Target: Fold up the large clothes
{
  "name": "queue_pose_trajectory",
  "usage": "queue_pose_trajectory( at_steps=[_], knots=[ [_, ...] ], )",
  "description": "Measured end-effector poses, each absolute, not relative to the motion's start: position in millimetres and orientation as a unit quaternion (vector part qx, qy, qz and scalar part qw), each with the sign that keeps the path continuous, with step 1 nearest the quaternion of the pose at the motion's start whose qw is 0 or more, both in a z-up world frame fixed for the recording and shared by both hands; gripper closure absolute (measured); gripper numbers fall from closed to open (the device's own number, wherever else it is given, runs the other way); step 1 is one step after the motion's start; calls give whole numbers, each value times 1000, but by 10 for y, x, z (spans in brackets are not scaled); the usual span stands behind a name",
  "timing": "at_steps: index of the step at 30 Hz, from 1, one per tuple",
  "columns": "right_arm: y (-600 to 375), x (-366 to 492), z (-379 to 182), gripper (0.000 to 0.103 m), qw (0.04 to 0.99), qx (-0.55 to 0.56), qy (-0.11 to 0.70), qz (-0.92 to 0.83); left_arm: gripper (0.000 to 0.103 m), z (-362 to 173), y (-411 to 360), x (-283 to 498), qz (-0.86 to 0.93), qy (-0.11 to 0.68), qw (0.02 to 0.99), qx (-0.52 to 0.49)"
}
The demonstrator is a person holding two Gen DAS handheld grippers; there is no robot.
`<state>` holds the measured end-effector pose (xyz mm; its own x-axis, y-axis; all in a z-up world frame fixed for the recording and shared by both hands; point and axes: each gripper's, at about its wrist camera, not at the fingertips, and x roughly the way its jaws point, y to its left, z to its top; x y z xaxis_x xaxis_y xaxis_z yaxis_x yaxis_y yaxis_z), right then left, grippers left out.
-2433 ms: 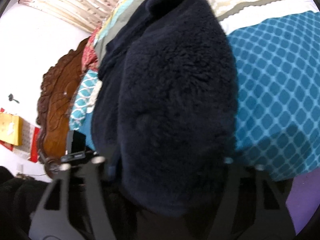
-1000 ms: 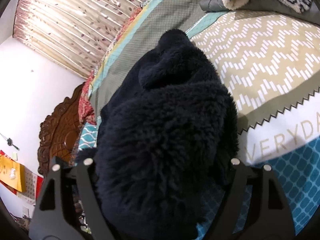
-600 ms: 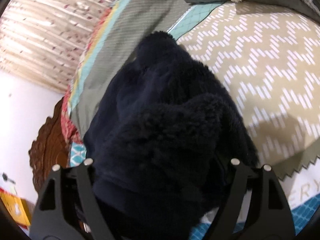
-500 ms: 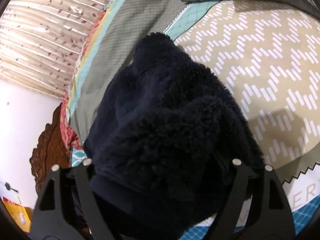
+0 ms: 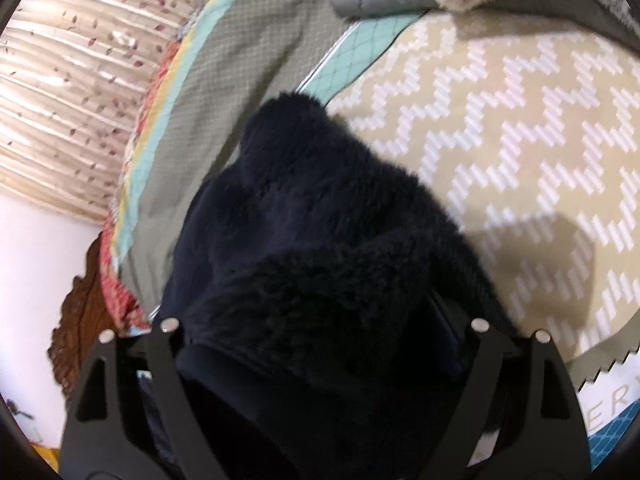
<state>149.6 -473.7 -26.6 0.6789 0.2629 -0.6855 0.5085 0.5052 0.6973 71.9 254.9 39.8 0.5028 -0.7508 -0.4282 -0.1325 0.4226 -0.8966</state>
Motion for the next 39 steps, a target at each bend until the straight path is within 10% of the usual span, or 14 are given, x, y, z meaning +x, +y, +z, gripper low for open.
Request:
queue_pose_trajectory(
  at_steps=[15, 39],
  knots=[
    [-4957, 897, 333, 20, 824, 459, 328, -50, 43, 1192, 830, 466, -242, 292, 918, 118],
    [-4747, 811, 478, 17, 890, 298, 344, 21, 28, 432, 561, 1723, -316, 414, 853, 36]
  ],
)
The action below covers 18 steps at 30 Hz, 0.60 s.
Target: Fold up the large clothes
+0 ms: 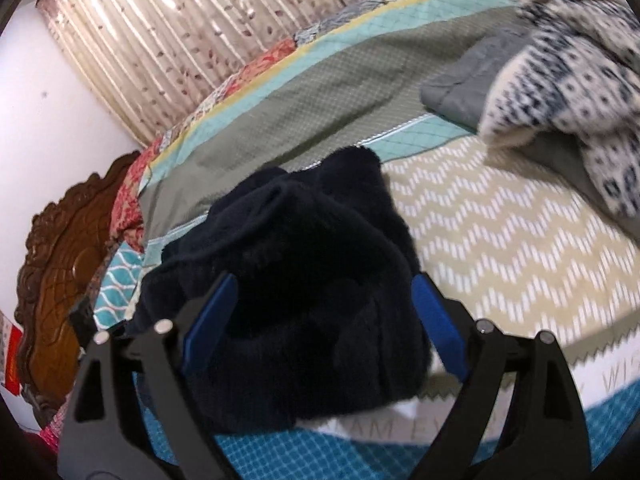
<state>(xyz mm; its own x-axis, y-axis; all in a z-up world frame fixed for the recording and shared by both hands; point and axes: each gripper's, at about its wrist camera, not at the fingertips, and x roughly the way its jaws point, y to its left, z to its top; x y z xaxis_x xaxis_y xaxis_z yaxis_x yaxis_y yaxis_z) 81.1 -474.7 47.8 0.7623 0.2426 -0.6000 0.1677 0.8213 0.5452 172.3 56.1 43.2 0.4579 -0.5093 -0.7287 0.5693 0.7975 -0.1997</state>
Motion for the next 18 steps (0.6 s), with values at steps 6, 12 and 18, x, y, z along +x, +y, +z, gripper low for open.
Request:
queue_pose_trajectory(
  at_steps=[6, 12, 18],
  knots=[
    [-4873, 1075, 630, 17, 884, 331, 325, 54, 34, 441, 540, 1712, -297, 419, 858, 3],
    [-4724, 1390, 603, 55, 858, 318, 392, 92, 62, 470, 540, 1709, -289, 427, 856, -30],
    [-4631, 1395, 760, 92, 869, 301, 382, 91, 65, 711, 523, 1645, -290, 394, 870, -63]
  ],
)
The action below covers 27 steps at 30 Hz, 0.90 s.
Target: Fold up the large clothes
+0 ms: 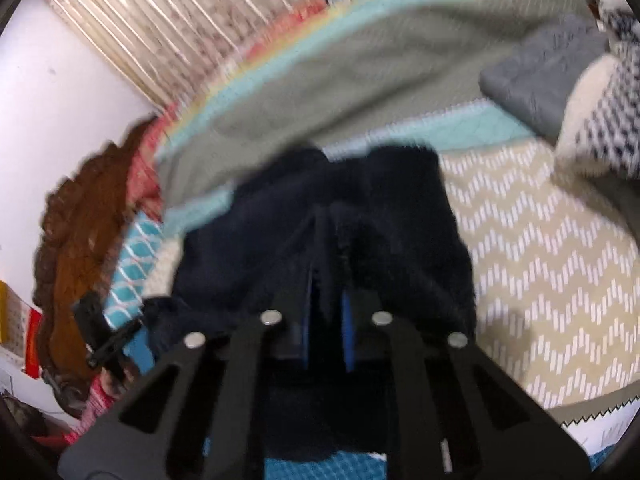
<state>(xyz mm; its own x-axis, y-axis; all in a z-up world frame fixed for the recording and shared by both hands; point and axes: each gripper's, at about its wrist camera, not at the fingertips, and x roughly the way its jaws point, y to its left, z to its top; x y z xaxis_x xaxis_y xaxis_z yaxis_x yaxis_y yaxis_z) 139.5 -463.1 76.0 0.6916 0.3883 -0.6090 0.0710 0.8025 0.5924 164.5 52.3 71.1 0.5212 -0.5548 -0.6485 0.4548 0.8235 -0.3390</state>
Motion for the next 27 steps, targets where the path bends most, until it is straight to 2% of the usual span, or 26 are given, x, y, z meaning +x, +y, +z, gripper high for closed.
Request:
queue_pose_trajectory(
  at_steps=[7, 14, 21, 23, 27],
  knots=[
    [-4726, 1654, 1532, 94, 907, 276, 303, 98, 66, 1381, 647, 1925, -287, 326, 894, -112],
    [-4910, 2407, 1680, 94, 907, 294, 292, 72, 66, 1685, 740, 2664, -255, 310, 904, -151],
    [-4953, 3309, 1303, 94, 899, 279, 337, 25, 66, 1398, 572, 3365, -210, 358, 900, -130],
    [-4992, 3515, 1118, 101, 895, 272, 354, 4, 66, 1211, 538, 3516, -193, 379, 897, -123],
    [-5139, 3810, 688, 101, 870, 303, 390, -14, 66, 811, 559, 3727, -157, 419, 886, -121]
  ],
)
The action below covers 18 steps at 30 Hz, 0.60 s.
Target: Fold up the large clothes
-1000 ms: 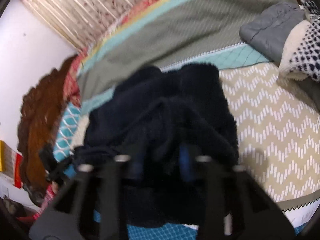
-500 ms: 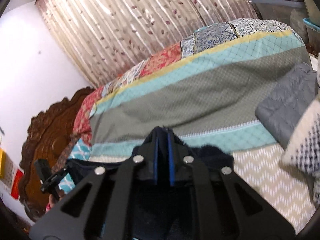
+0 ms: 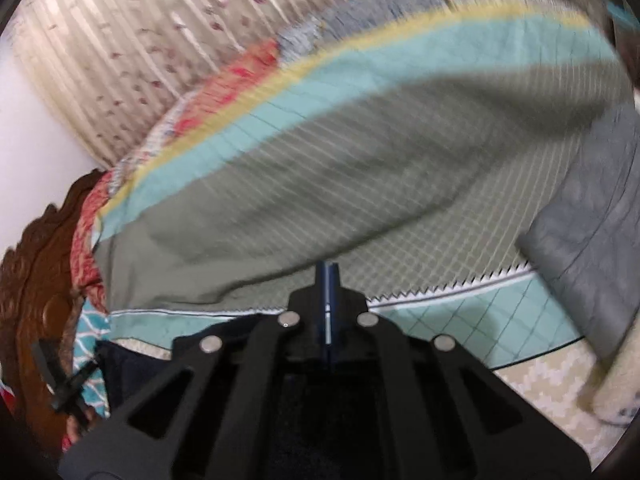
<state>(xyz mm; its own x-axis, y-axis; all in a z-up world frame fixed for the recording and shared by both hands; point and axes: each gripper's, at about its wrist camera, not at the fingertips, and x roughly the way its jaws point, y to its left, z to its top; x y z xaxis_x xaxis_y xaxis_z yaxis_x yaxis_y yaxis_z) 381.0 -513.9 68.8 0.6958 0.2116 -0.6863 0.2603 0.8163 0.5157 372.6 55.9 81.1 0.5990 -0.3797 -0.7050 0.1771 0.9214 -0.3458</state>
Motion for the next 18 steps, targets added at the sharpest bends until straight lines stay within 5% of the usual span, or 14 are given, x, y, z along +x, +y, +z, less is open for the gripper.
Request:
queue_pose_trajectory(
  at_steps=[13, 18],
  knots=[
    [-5199, 3313, 217, 100, 816, 347, 457, 75, 66, 222, 655, 3938, -101, 478, 865, -116],
    [-5275, 3067, 107, 100, 814, 400, 413, 82, 65, 30, 658, 4027, -78, 501, 856, -97]
  ],
)
